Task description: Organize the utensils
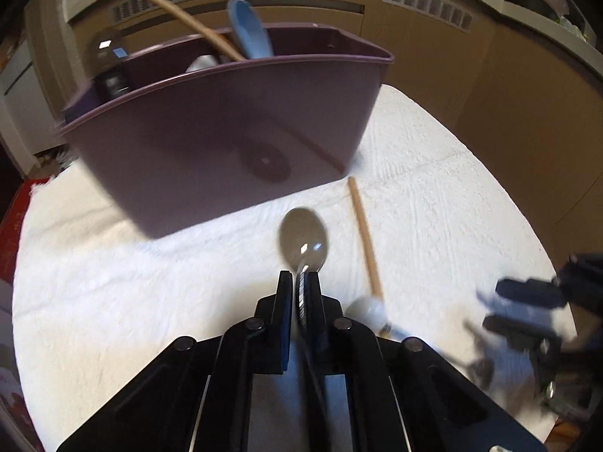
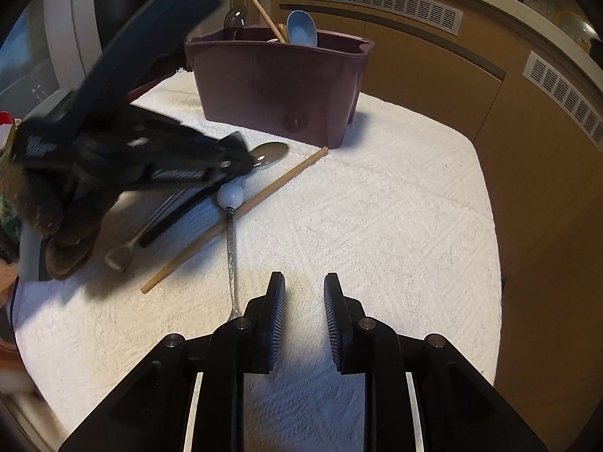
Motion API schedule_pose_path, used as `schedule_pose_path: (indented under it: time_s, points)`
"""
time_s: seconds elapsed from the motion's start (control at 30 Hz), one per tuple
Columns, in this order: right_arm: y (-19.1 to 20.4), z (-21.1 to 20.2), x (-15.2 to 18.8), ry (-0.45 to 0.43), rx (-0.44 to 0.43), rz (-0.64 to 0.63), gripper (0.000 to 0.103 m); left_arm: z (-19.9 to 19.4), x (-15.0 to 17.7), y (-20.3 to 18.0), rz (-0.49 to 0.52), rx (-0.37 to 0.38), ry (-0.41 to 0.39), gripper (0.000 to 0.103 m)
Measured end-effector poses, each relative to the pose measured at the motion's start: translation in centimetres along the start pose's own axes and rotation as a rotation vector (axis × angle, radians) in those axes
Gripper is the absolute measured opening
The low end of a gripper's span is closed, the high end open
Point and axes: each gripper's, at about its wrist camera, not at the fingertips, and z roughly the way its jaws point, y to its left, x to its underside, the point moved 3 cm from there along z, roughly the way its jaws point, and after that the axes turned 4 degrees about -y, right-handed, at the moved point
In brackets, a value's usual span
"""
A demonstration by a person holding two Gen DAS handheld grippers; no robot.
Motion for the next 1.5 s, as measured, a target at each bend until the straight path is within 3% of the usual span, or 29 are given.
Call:
schedule_pose_path:
  time_s: [0.17, 0.37, 0.53, 0.6, 0.63, 0.7, 0.77, 0.83, 1.0, 1.17, 1.27, 1.4, 1.5]
  points:
    - [2.0, 0.6, -1.6, -0.005, -0.04, -0.04, 0.023, -2.7, 2.3, 3.5, -0.098, -0.012, -0.028, 0.004]
    - [4.7, 3.9, -4.7, -0.004, -0.104, -0.067, 0.034, -2.8, 3.0, 5.5, -0.133, -0.008, -0.015, 0.007]
    - [4.9, 6.8, -5.8, 0.036, -0.071, -0.076, 0.034, -1.4, 2.9, 4.7, -0.134, 0.017, 0.015, 0.028]
    - [5.1, 6.7, -5.6, 0.024, -0.073, -0.083, 0.038, -1.3, 2.7, 4.1, -0.117, 0.04, 0.02, 0.054]
    - [5.2, 6.7, -5.5, 0.02, -0.068, -0.092, 0.038, -1.1, 2.6, 3.6, -0.103, 0.039, 0.023, 0.059]
    - [5.5, 6.7, -5.4, 0.019, -0.055, -0.11, 0.037, -0.5, 2.3, 2.9, -0.069, 0.009, 0.033, 0.063]
    - [5.5, 6.6, -5.1, 0.02, -0.027, -0.129, 0.029, -0.1, 1.8, 2.6, -0.055, -0.015, 0.046, 0.065]
    - [5.0, 6.4, -4.7, 0.022, -0.052, -0.109, 0.022, 0.3, 1.3, 2.7, -0.072, -0.032, 0.071, 0.065]
    - [2.8, 5.3, -3.8, -0.002, -0.024, -0.061, 0.022, 0.9, 0.7, 2.8, -0.124, -0.113, 0.135, 0.06]
    - [1.1, 4.2, -3.1, -0.03, 0.008, -0.026, 0.022, 1.0, 0.1, 3.4, -0.32, -0.184, 0.127, 0.058]
    - [0.8, 3.3, -2.7, -0.048, -0.008, -0.02, 0.022, 1.3, 0.1, 2.6, -0.291, -0.246, 0.111, 0.056]
    - [1.1, 2.5, -2.3, -0.063, -0.024, -0.017, 0.022, 1.1, 0.0, 2.0, -0.259, -0.269, 0.081, 0.029]
    - [1.0, 1.8, -2.1, -0.072, -0.037, -0.005, 0.022, 0.7, 0.5, 1.8, -0.254, -0.259, 0.07, 0.029]
